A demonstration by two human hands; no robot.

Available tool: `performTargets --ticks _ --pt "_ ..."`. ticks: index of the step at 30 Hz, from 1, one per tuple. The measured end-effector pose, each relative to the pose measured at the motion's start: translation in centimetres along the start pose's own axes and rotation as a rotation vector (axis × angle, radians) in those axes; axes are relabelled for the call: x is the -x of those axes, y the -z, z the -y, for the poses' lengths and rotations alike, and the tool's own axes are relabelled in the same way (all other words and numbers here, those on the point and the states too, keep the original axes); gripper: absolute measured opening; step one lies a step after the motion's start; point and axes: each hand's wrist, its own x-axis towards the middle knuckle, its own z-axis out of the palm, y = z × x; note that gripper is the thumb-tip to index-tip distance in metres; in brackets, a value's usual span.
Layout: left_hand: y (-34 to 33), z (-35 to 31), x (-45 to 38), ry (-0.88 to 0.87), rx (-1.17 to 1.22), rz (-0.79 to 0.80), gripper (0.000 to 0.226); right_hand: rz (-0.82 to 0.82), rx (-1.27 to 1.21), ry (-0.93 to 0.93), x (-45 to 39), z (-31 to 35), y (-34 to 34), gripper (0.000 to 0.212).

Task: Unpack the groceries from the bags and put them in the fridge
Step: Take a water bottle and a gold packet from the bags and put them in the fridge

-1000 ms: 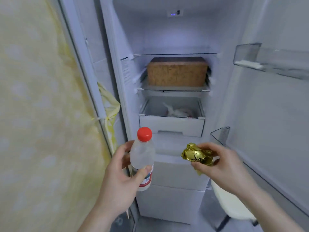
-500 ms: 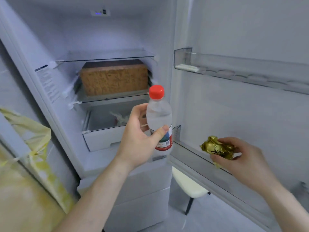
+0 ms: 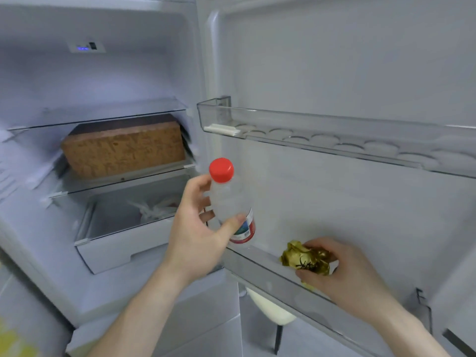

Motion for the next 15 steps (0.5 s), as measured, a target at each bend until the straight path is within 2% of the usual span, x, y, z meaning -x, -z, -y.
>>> performTargets --ticks 6,15 --pt "2.1 -2.6 0.0 -0.158 0.077 0.008 0.053 -0.007 -0.024 0.066 -0.1 2.2 1.0 0.038" --pt "5.8 -8.9 -4.2 -0.371 0.172 -0.036 0.047 -0.081 -0.014 0.202 0.0 7.9 3.5 0.040"
